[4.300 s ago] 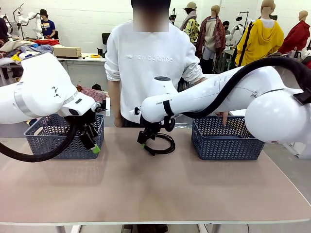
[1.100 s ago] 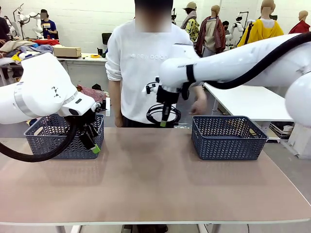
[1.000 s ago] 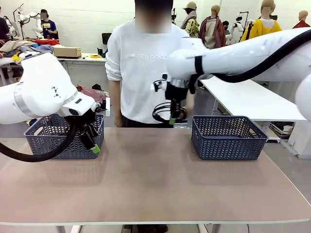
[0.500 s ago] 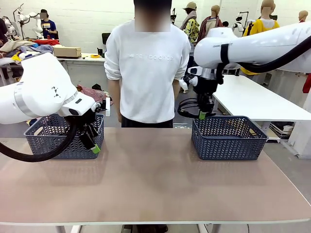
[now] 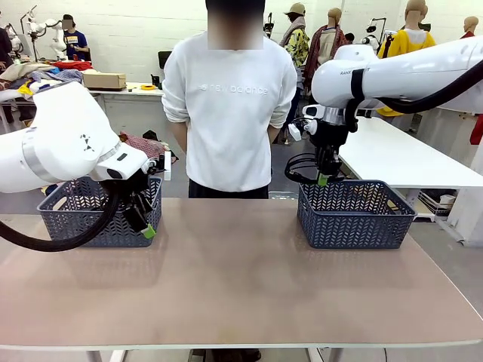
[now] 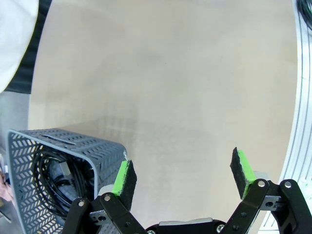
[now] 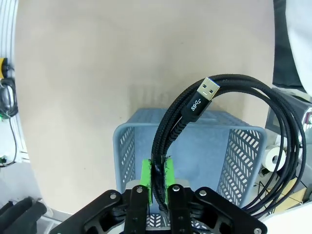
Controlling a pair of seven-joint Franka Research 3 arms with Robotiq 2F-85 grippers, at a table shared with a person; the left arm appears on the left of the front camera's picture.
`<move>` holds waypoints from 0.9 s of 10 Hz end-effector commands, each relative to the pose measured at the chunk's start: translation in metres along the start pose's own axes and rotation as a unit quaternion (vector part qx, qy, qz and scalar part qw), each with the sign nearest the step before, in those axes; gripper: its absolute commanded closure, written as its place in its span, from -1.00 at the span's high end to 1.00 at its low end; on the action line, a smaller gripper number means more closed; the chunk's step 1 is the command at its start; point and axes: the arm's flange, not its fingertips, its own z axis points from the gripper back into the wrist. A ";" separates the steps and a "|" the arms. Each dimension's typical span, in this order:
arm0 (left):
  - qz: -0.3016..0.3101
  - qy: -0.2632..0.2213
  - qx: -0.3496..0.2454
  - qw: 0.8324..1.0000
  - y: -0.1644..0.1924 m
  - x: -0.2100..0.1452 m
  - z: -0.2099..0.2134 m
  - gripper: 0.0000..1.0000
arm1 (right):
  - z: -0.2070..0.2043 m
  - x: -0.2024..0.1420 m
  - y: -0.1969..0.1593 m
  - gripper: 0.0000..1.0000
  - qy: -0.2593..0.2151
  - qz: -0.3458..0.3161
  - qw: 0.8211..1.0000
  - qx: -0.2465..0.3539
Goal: Organize the cables according to human instructions.
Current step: Pick up a bundle of cables and place it in the basket indicated by the human.
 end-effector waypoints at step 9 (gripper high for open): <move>-0.003 0.003 0.000 1.000 0.001 -0.001 0.003 1.00 | -0.014 -0.059 -0.007 -0.74 0.008 0.000 1.000 -0.016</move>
